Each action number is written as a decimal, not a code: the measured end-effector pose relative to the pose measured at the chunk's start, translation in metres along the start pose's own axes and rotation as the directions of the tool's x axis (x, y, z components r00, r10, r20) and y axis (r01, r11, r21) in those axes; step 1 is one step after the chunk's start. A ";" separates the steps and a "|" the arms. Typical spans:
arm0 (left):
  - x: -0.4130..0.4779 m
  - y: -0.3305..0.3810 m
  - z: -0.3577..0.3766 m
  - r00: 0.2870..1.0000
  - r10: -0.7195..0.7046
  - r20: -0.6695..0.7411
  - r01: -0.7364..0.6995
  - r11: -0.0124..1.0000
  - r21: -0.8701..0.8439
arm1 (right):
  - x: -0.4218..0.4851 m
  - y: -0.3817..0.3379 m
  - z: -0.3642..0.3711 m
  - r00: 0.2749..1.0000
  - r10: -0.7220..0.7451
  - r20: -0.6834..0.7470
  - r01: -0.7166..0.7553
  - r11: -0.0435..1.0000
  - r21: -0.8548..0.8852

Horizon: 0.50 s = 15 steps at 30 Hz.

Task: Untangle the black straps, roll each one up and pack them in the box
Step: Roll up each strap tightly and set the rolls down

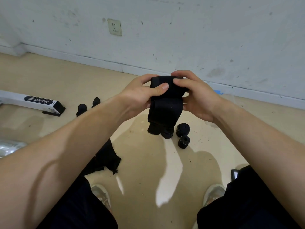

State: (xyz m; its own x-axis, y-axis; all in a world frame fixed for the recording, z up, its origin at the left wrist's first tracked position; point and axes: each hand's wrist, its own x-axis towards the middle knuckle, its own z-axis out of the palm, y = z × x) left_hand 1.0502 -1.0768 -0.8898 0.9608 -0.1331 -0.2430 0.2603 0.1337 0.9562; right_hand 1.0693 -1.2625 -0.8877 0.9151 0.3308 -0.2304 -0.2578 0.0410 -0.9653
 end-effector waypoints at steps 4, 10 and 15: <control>0.000 -0.004 -0.001 0.999 0.048 0.016 -0.048 0.997 0.059 | 0.003 0.003 0.002 1.000 0.008 -0.010 -0.008 0.997 -0.071; 0.001 -0.006 -0.002 0.997 0.055 -0.054 -0.045 0.983 0.177 | 0.005 0.005 0.004 0.994 -0.070 -0.079 0.072 0.997 0.026; 0.000 -0.012 -0.001 0.998 -0.054 -0.023 0.059 0.953 0.297 | 0.005 0.006 0.006 0.991 -0.076 -0.109 0.081 0.996 0.036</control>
State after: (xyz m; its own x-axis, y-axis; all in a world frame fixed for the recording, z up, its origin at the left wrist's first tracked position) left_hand 1.0476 -1.0776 -0.9013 0.9472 -0.1172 -0.2984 0.2765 -0.1724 0.9454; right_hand 1.0707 -1.2554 -0.8938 0.9605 0.2216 -0.1682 -0.1943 0.1015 -0.9757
